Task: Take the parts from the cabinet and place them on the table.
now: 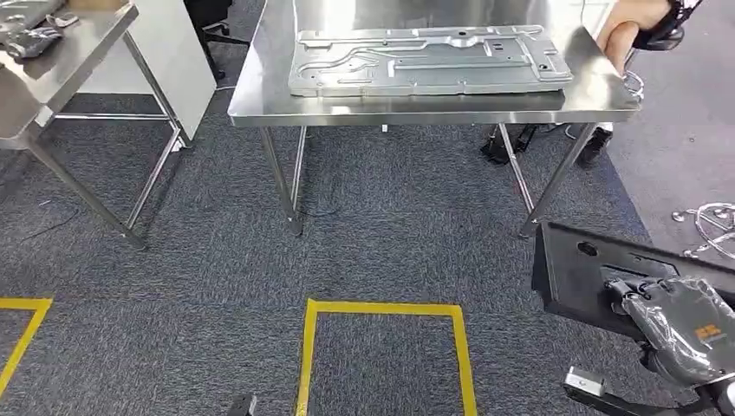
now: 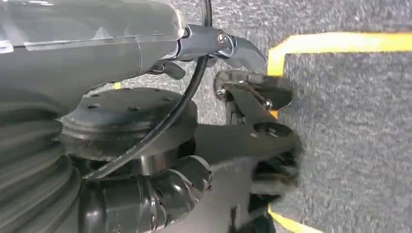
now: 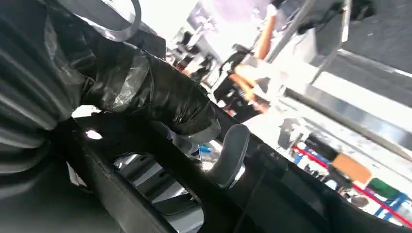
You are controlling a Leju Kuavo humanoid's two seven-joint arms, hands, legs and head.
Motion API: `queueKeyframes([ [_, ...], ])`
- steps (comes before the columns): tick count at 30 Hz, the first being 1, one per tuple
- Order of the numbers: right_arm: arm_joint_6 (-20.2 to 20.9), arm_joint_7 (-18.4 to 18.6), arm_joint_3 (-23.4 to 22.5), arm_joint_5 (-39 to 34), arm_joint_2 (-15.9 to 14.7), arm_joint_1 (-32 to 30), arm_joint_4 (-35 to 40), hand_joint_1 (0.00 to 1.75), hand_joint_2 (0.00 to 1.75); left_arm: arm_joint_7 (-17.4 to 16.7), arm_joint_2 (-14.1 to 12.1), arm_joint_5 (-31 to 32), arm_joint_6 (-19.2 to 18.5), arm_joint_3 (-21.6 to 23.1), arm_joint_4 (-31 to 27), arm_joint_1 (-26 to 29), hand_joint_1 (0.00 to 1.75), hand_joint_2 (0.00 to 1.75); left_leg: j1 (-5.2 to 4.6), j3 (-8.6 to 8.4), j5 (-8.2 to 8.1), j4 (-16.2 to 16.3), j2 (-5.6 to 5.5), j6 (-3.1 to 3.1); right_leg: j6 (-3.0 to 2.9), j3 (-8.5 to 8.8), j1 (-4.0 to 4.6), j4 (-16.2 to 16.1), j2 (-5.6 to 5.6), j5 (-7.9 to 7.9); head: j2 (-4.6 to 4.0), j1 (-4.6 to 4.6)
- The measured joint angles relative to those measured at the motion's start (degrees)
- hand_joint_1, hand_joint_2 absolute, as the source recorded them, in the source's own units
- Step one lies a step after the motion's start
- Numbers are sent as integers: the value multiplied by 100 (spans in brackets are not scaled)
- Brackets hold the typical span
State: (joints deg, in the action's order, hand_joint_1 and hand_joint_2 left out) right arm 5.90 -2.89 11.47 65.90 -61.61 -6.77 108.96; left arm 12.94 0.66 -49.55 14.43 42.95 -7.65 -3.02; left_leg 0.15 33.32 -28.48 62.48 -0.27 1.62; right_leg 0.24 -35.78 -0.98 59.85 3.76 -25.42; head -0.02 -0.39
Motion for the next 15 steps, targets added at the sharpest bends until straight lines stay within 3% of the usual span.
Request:
queueKeyframes([
  [1, 0, -2, -2, 11, 0, -5, 0, 175, 175, 2, -18, 0, 2, 0, 0, -6, 0, 175, -20, -99, -23, -261, -66, 94, 8, -1, -4, 0, 11, 2, 0, 9],
  [2, 0, -2, -4, 18, -7, 1, 0, 175, 175, 0, -22, 0, 7, 0, 0, -11, 0, 175, -23, -93, 11, -327, -20, 74, 41, -14, 24, 4, 36, 8, 0, 11],
  [3, 0, -7, -7, 20, -7, -9, 0, 175, 175, 0, -20, -2, 11, 0, 0, -27, 0, 175, -48, -101, 16, -324, -3, 67, 82, -25, -5, -13, 40, 21, 0, 2],
  [4, 0, -22, -9, 20, -26, -19, 0, 175, 175, -2, -17, -11, 15, 0, 0, -22, 0, 175, -33, -97, 40, -383, -7, 35, 86, -22, 21, 10, 32, -15, 0, 11],
  [5, 0, -26, -11, 18, -31, -21, 0, 175, 175, -4, -11, -15, 15, 0, 0, -20, 0, 175, -33, -92, 46, -391, -9, -87, 0, -23, -1, -14, 20, -11, 0, 11],
  [7, 0, -28, -20, 20, -39, -18, -2, 175, 175, -7, -13, -17, 17, 0, 0, -19, 0, 175, -51, -101, 62, -387, -19, -30, 74, -15, -14, -33, 6, 20, 0, 13],
  [15, 114, -87, -44, -166, -81, 8, -2, 175, 175, -18, -4, -17, 24, -2, 0, -20, 0, 175, -64, -94, 82, -382, -27, 16, 125, -2, -29, -80, -3, 56, 0, 11],
])
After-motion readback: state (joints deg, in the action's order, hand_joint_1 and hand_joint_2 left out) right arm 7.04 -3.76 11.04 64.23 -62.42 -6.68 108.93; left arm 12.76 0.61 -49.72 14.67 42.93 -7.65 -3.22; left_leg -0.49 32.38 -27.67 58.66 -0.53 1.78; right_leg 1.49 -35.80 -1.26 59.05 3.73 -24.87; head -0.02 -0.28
